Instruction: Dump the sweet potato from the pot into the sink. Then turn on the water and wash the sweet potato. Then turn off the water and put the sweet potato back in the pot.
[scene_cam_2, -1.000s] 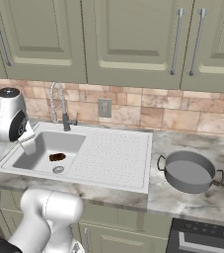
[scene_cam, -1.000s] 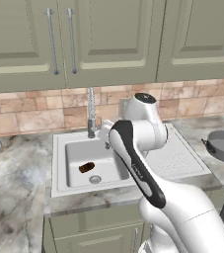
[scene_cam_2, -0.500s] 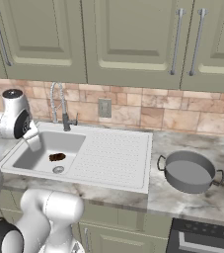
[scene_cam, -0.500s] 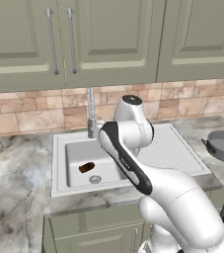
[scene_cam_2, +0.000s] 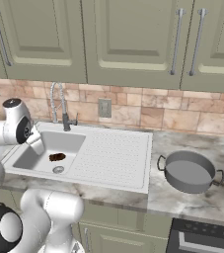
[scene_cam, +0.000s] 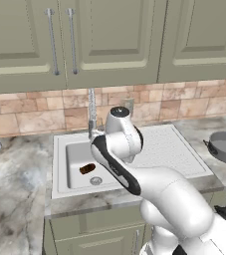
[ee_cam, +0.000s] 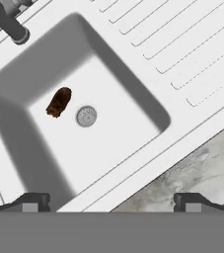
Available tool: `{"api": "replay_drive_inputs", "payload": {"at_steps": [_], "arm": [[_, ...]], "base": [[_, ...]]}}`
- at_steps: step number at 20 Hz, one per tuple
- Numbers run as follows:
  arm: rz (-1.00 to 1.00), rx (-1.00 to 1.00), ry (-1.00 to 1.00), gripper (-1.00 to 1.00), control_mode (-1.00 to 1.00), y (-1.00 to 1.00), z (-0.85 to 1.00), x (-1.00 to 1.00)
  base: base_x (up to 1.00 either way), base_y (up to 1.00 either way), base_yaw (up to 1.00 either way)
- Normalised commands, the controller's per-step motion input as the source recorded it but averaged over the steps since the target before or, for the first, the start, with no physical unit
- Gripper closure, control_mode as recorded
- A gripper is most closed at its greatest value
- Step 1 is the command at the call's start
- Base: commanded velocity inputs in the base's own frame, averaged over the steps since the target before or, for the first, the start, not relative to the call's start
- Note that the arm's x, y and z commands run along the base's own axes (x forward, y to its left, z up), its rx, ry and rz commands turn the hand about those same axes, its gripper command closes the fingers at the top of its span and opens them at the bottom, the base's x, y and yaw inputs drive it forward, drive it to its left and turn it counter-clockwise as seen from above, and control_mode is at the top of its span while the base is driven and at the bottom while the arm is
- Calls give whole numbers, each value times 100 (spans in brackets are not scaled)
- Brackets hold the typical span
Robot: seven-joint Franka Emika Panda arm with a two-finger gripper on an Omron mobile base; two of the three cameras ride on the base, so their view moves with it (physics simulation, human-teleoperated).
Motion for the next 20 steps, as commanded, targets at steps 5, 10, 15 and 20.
{"api": "replay_drive_inputs", "payload": {"at_steps": [5, 10, 15, 20], "arm": [[-3, -4, 0, -100, -100, 6, -32, 35], [-1, 0, 0, -100, -100, 6, -22, 41], [0, 0, 5, -100, -100, 6, -19, 47], [0, 0, 3, -100, -100, 11, -25, 41]], "base": [[0, 0, 0], [0, 0, 0], [0, 0, 0], [0, 0, 0]]}}
